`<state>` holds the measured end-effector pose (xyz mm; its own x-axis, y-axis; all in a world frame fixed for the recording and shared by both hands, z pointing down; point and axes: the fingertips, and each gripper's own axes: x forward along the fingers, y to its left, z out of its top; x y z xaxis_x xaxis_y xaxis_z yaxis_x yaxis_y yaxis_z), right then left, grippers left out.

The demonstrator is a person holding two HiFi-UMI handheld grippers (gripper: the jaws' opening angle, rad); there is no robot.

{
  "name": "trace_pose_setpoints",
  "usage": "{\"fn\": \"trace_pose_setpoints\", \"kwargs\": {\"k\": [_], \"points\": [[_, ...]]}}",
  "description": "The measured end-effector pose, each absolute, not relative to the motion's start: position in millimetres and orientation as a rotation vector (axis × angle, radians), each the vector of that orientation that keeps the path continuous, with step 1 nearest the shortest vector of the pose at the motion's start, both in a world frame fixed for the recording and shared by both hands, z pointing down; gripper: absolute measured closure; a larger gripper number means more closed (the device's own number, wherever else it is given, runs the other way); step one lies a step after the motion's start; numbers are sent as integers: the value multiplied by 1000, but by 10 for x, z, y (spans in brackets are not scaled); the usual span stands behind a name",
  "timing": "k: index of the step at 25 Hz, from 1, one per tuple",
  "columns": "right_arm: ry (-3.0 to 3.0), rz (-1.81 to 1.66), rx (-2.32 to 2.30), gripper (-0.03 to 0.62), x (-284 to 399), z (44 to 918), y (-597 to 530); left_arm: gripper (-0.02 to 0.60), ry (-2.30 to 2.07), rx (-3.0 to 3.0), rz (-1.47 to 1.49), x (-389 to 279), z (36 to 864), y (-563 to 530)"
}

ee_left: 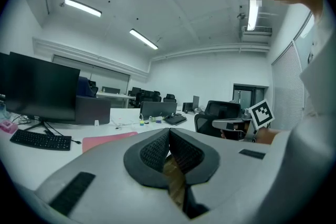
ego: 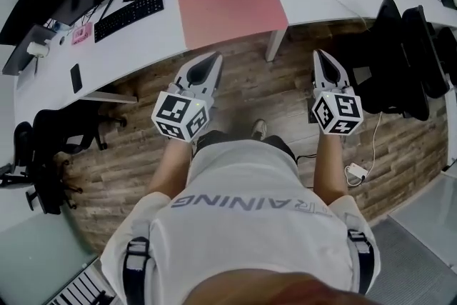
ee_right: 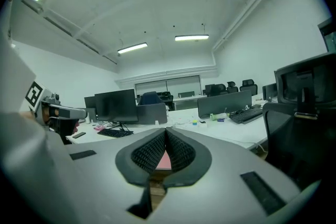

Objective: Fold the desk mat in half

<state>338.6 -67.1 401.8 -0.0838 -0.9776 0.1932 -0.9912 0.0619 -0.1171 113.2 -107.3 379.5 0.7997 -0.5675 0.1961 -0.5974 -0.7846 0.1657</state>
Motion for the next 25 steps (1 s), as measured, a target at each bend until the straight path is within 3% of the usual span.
{"fn": "trace_pose_setpoints", "kwargs": {"k": [12,25], "points": [[-2218,521,2040,571,3649,4486,-1465,554,-984,2658,257,1221,4178,-1762],[-1995,615,2183,571,3592,4649,-2658,554,-824,2678,288,1088,4394,-3297]]}}
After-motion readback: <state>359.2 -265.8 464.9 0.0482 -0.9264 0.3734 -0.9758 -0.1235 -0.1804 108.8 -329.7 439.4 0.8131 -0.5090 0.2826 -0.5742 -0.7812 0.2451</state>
